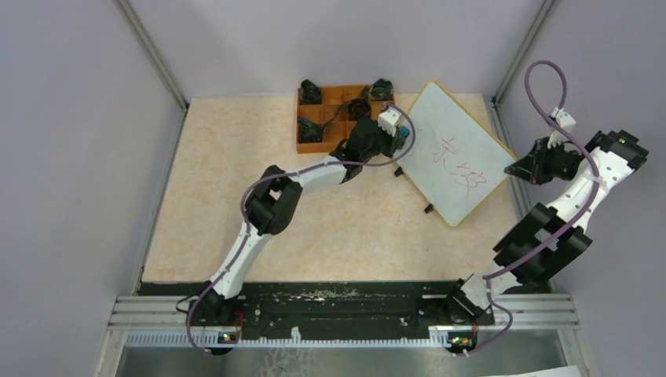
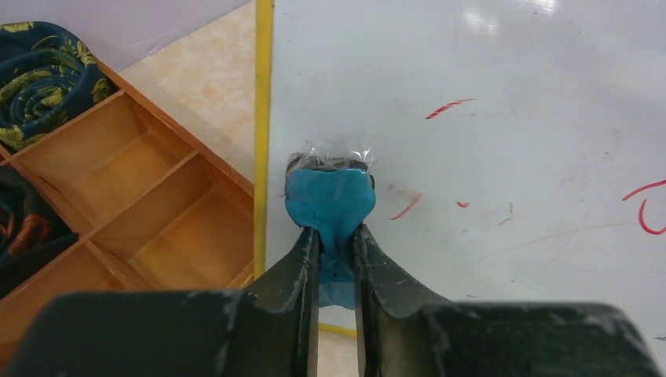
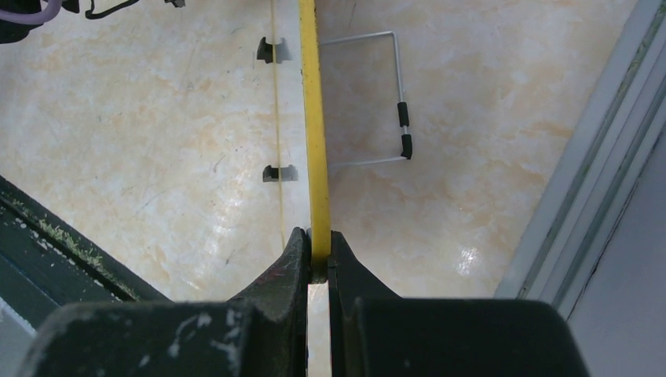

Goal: Erase the whiteboard

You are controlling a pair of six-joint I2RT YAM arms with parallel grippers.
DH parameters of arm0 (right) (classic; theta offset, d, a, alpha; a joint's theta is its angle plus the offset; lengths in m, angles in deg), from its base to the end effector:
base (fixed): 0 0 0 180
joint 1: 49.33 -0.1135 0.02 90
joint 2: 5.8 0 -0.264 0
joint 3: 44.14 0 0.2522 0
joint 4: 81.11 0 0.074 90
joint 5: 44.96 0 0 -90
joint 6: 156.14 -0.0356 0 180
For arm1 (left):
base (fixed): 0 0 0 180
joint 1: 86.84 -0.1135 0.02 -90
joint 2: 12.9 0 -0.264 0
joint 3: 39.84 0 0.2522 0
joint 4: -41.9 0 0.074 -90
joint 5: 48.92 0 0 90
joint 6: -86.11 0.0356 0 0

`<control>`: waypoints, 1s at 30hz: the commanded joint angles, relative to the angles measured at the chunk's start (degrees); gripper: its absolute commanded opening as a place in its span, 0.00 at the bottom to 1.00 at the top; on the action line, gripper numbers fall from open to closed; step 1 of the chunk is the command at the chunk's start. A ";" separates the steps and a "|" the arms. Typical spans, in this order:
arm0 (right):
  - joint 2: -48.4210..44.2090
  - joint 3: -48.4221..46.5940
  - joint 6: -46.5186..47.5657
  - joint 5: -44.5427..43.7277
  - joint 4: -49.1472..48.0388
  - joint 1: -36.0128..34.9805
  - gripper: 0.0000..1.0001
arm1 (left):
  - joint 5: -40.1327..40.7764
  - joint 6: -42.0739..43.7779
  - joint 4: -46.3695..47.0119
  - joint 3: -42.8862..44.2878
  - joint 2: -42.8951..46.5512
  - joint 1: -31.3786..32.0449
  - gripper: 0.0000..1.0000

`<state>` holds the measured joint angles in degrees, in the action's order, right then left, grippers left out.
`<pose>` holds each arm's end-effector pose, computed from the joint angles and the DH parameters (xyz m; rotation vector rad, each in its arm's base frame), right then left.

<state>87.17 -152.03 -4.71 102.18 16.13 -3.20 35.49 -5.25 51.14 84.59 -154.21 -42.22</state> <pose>0.2224 -0.1882 0.3496 -0.3720 2.1664 0.5878 0.4074 -0.4070 0.1907 0.7142 1.5984 -0.6763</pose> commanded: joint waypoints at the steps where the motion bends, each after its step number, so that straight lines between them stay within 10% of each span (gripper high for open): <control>1: -0.94 2.08 4.75 -6.09 2.47 -2.56 0.00 | -2.69 0.12 0.74 -1.48 1.11 5.05 0.01; 16: -0.77 2.45 4.71 -5.92 2.47 -2.87 0.00 | -4.42 0.32 3.51 -5.46 6.33 10.09 0.01; 30: -1.30 3.20 5.08 -5.95 2.45 -2.94 0.00 | -2.03 -1.56 1.80 -6.42 4.33 -0.05 0.01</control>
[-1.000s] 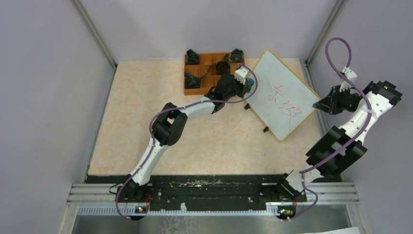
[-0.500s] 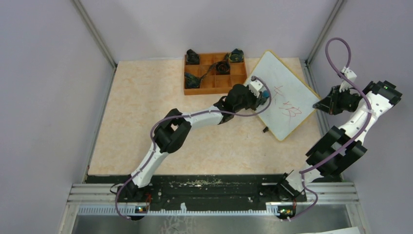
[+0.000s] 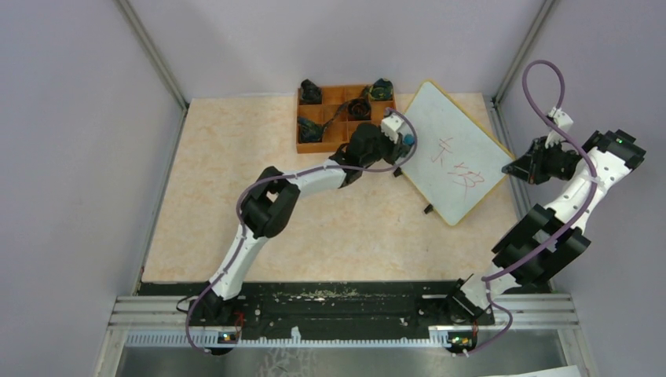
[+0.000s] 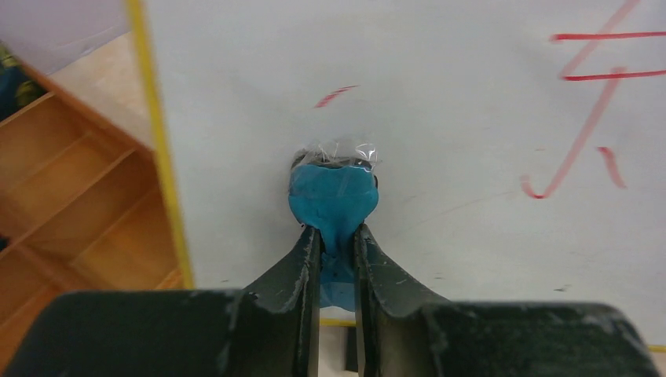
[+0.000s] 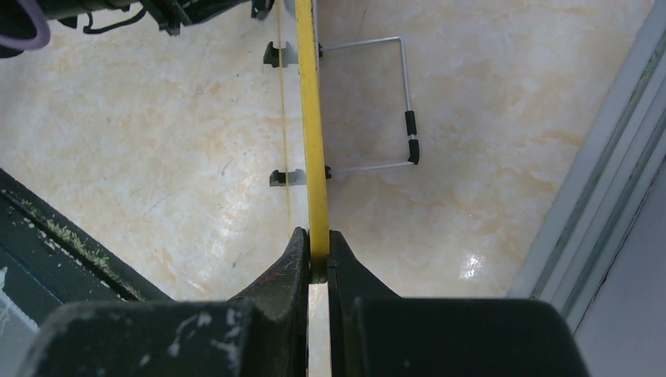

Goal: Erase the whiteboard

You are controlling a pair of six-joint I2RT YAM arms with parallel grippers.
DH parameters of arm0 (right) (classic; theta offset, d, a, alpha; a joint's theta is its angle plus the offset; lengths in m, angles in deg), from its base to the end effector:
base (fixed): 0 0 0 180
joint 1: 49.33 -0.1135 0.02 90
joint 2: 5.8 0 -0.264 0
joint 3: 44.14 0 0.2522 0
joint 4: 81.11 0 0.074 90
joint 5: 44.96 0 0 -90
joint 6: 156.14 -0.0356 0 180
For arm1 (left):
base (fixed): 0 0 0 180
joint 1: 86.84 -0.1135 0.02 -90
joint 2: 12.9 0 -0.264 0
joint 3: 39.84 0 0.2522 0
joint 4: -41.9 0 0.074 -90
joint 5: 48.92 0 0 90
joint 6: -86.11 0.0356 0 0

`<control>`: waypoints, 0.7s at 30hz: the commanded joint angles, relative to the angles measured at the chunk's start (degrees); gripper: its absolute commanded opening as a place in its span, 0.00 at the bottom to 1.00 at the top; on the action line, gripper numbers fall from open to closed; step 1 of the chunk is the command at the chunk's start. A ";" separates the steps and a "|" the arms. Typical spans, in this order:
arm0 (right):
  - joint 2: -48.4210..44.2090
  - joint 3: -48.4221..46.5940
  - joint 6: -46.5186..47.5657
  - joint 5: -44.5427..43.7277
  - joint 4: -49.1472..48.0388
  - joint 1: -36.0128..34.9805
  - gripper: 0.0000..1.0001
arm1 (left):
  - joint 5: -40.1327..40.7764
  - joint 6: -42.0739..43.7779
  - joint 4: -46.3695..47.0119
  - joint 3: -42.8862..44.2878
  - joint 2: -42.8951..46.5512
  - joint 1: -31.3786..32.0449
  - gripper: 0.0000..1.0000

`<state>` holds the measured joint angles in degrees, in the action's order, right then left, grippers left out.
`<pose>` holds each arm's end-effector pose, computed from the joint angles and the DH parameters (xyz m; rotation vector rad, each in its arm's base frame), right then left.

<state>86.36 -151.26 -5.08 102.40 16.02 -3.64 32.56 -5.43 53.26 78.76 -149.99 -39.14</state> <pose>0.2214 -0.1839 0.3501 -0.3748 2.1632 0.5955 0.3736 -0.4184 0.1997 0.7919 1.5648 -0.7620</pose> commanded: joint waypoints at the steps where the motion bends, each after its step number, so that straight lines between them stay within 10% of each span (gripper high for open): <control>1: -0.50 2.43 5.47 -6.13 2.58 -2.52 0.00 | 0.85 -1.58 -0.46 -0.33 -0.04 -3.62 0.01; 21: -0.88 3.09 5.21 -6.65 2.58 -3.15 0.00 | 0.12 1.45 -4.13 12.50 -1.71 2.17 0.02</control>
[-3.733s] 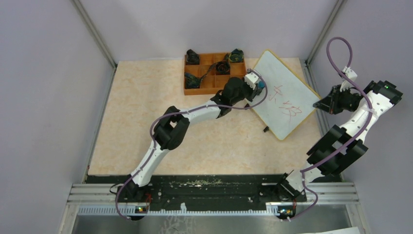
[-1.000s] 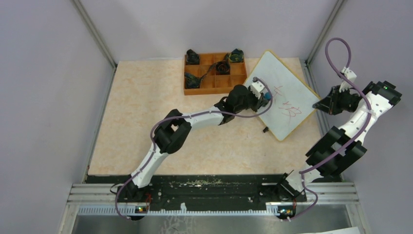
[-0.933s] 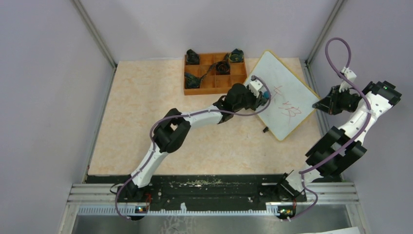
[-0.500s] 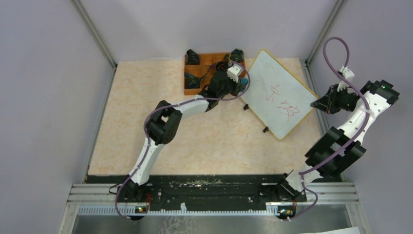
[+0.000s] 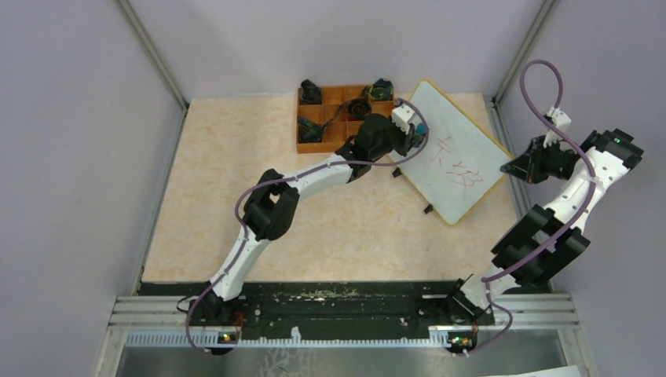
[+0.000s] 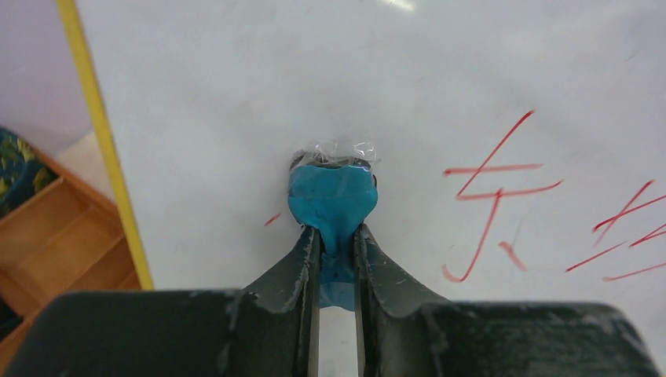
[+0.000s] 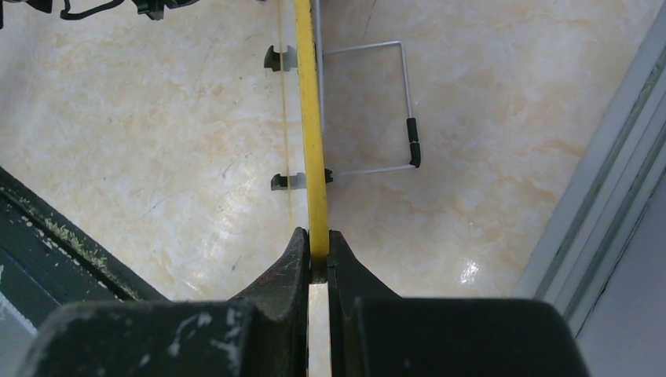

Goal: Erase the whiteboard

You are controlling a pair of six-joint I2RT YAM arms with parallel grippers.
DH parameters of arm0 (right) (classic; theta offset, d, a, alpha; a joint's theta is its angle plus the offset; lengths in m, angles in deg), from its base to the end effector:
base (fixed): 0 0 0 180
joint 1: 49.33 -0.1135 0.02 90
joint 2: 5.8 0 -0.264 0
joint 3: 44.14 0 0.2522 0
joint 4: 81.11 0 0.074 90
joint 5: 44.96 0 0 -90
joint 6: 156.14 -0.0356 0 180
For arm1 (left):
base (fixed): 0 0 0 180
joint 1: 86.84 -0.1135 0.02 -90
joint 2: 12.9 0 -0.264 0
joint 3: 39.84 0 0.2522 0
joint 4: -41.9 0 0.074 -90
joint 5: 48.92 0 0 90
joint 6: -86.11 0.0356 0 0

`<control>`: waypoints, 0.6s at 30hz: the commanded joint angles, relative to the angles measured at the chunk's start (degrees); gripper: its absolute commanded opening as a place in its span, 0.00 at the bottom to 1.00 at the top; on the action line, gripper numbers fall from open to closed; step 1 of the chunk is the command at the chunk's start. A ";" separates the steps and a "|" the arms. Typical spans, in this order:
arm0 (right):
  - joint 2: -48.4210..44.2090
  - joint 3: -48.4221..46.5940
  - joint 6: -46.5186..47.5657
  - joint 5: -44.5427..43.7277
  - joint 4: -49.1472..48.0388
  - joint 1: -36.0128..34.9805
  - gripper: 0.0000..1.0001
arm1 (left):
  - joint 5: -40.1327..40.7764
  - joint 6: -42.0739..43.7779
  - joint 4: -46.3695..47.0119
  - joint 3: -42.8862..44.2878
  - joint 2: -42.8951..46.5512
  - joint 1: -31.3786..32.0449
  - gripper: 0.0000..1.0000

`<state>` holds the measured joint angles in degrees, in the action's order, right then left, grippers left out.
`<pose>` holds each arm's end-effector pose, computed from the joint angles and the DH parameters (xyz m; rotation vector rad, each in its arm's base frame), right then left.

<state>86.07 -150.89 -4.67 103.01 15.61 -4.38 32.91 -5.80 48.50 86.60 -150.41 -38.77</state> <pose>0.2234 -0.1804 0.3502 -0.3989 2.1476 0.5994 0.3778 -0.4282 0.2349 0.7712 1.5229 -0.7758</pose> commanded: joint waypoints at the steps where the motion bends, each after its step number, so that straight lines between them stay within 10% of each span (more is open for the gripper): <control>1: -0.68 2.77 4.80 -7.34 3.00 -2.39 0.00 | 0.30 1.81 0.13 5.95 -1.92 1.64 0.02; 18: -1.30 3.03 4.62 -7.88 3.00 -3.00 0.00 | 2.61 0.59 -3.96 8.25 -7.58 -3.69 0.02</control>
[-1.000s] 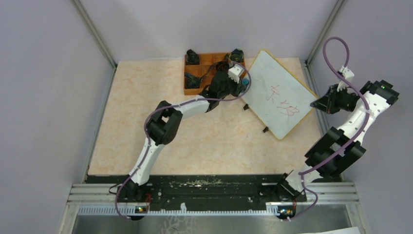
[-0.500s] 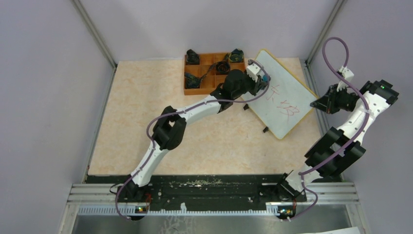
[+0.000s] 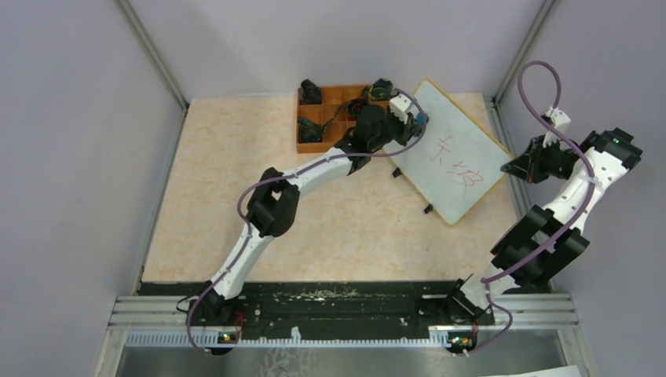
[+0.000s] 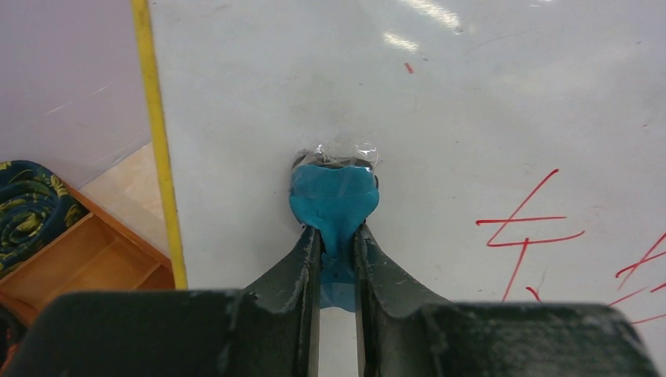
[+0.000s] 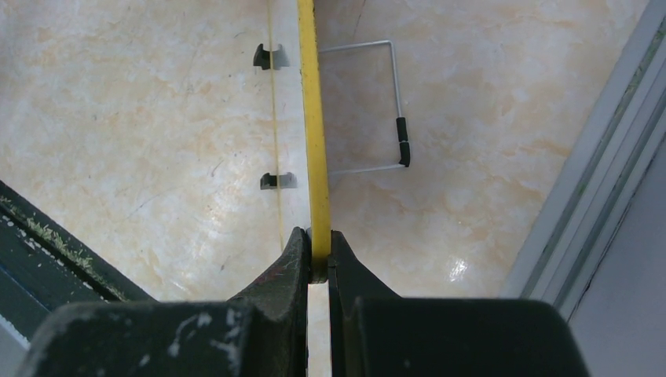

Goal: Erase the whiteboard

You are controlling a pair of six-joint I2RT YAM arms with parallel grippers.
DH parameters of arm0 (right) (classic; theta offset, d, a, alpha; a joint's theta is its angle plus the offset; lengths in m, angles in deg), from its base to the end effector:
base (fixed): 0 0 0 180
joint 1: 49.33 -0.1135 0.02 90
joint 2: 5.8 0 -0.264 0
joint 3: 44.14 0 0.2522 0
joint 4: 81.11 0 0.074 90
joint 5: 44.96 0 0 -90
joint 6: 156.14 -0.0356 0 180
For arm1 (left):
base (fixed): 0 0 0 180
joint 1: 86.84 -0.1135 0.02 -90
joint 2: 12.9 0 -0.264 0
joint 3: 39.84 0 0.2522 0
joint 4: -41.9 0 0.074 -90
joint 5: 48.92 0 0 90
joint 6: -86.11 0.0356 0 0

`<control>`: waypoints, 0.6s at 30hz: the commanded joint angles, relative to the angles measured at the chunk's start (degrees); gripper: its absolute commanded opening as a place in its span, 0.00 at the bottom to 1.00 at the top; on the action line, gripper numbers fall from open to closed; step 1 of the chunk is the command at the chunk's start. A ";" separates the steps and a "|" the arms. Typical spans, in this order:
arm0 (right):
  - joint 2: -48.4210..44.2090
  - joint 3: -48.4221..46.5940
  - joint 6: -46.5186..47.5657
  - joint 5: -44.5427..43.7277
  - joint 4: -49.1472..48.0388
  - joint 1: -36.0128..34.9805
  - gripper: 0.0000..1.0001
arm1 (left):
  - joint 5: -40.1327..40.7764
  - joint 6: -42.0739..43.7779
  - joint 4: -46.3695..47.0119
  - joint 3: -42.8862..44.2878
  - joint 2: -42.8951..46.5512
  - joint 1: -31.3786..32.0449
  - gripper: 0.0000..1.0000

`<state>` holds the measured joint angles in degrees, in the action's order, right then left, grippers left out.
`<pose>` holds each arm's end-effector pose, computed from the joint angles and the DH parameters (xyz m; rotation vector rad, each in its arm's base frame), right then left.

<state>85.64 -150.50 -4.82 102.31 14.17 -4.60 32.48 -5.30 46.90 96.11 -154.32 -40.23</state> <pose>0.2242 -0.1800 0.3504 -0.4150 2.1489 0.5707 0.3991 -0.4300 0.2532 0.7378 1.4564 -0.7689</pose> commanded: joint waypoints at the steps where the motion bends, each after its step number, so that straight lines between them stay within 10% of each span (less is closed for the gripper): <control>1: -0.83 2.68 4.77 -7.18 4.44 -2.80 0.00 | 2.78 -0.17 -2.33 -1.45 -3.83 -2.42 0.02; 18: -0.69 2.68 4.69 -6.91 4.44 -3.05 0.00 | 2.71 0.34 0.22 -10.05 -2.26 0.87 0.02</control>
<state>85.64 -150.15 -5.80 101.50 13.86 -4.67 33.02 -6.63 52.80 90.97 -155.11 -41.08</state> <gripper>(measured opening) 0.044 0.222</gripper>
